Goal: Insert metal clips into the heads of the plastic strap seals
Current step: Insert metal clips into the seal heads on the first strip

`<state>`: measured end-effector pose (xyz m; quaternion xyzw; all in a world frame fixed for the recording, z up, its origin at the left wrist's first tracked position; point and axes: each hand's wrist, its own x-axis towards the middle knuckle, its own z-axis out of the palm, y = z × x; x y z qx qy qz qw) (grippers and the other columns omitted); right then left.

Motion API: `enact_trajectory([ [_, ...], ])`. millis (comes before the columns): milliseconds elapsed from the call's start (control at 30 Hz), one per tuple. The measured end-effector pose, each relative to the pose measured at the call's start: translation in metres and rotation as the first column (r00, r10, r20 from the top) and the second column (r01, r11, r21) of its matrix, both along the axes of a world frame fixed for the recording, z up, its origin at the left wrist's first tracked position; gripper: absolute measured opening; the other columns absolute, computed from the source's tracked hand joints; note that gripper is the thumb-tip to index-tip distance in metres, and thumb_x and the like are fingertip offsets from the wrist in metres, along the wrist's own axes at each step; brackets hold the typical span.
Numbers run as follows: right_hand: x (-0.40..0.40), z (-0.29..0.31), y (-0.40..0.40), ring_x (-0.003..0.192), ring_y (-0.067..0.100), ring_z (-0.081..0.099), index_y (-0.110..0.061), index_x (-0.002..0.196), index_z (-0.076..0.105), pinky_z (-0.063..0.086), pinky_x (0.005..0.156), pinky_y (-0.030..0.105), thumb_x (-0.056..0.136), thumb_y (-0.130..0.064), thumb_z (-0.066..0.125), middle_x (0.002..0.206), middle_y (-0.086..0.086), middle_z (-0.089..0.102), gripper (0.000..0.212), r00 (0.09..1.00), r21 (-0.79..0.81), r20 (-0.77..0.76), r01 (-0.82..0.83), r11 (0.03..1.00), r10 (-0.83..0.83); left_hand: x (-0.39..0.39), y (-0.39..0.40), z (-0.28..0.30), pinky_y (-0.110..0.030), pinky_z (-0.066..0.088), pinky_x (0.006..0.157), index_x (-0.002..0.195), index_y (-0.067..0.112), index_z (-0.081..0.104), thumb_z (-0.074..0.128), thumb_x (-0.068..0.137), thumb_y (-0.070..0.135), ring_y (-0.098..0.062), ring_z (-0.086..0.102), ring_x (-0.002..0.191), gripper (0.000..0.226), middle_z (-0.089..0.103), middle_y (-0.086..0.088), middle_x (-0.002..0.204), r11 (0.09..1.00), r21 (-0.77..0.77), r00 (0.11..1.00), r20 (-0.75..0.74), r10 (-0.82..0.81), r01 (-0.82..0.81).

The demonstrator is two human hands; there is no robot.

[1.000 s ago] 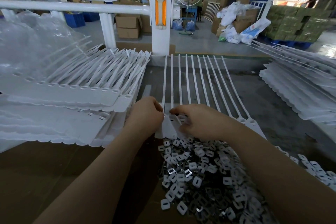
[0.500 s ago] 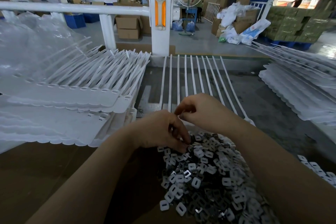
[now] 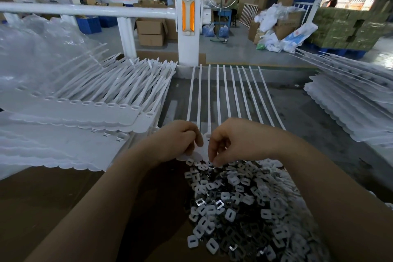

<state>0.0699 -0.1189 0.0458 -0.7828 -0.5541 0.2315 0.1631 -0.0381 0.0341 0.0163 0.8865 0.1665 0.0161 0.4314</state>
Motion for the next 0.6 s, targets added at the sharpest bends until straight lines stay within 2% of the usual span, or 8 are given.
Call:
enact_trajectory([
  [100, -0.008, -0.001, 0.004, 0.068, -0.008, 0.057, -0.034, 0.076, 0.07, 0.043, 0.055, 0.008, 0.076, -0.033, 0.081, 0.069, -0.027, 0.062, 0.01, 0.993, -0.062, 0.095, -0.069, 0.996, 0.075, 0.002, -0.001, -0.001, -0.017, 0.037, 0.046, 0.084, 0.019, 0.064, 0.038, 0.096, 0.008, 0.0, 0.046, 0.043, 0.031, 0.055, 0.01, 0.049, 0.993, -0.057, 0.992, 0.064, 0.107, -0.103],
  [167, -0.011, -0.002, 0.005, 0.071, -0.007, 0.058, -0.032, 0.082, 0.071, 0.046, 0.058, 0.011, 0.075, -0.038, 0.081, 0.069, -0.022, 0.062, 0.013, 0.987, -0.087, 0.138, -0.074, 0.993, 0.085, 0.003, 0.0, -0.001, -0.019, 0.035, 0.048, 0.086, 0.018, 0.065, 0.038, 0.097, 0.009, 0.001, 0.045, 0.042, 0.031, 0.056, 0.01, 0.05, 0.98, -0.113, 0.979, 0.109, 0.174, -0.162],
  [333, -0.017, -0.002, 0.007, 0.072, -0.003, 0.057, -0.033, 0.086, 0.07, 0.046, 0.064, 0.015, 0.076, -0.035, 0.08, 0.076, -0.017, 0.059, 0.014, 0.983, -0.087, 0.149, -0.1, 0.991, 0.112, 0.001, 0.002, 0.001, -0.019, 0.033, 0.042, 0.092, 0.013, 0.064, 0.036, 0.097, 0.006, -0.004, 0.04, 0.041, 0.03, 0.056, 0.001, 0.059, 0.91, -0.331, 0.929, 0.184, 0.32, -0.247],
  [433, -0.018, -0.002, 0.006, 0.073, -0.005, 0.058, -0.033, 0.083, 0.069, 0.044, 0.062, 0.01, 0.078, -0.032, 0.078, 0.077, -0.018, 0.062, 0.011, 0.981, -0.102, 0.144, -0.114, 0.988, 0.128, -0.001, 0.003, 0.003, -0.016, 0.033, 0.039, 0.09, 0.013, 0.063, 0.038, 0.099, 0.005, -0.004, 0.041, 0.042, 0.028, 0.056, 0.001, 0.06, 0.875, -0.416, 0.91, 0.209, 0.359, -0.25],
  [533, -0.017, -0.002, 0.005, 0.072, -0.011, 0.058, -0.033, 0.081, 0.067, 0.043, 0.059, 0.005, 0.08, -0.03, 0.077, 0.075, -0.019, 0.063, 0.01, 0.982, -0.116, 0.12, -0.131, 0.985, 0.144, -0.001, 0.003, 0.002, -0.016, 0.034, 0.04, 0.092, 0.012, 0.064, 0.041, 0.099, 0.007, -0.005, 0.041, 0.043, 0.025, 0.057, 0.001, 0.06, 0.872, -0.42, 0.908, 0.21, 0.363, -0.252],
  [600, -0.015, -0.002, 0.005, 0.072, -0.008, 0.06, -0.032, 0.081, 0.068, 0.046, 0.06, 0.007, 0.08, -0.031, 0.076, 0.076, -0.018, 0.065, 0.009, 0.99, -0.066, 0.083, -0.107, 0.992, 0.112, -0.001, 0.003, 0.001, -0.016, 0.034, 0.04, 0.094, 0.011, 0.065, 0.044, 0.099, 0.008, -0.005, 0.041, 0.043, 0.023, 0.057, 0.001, 0.06, 0.88, -0.414, 0.918, 0.203, 0.34, -0.234],
])
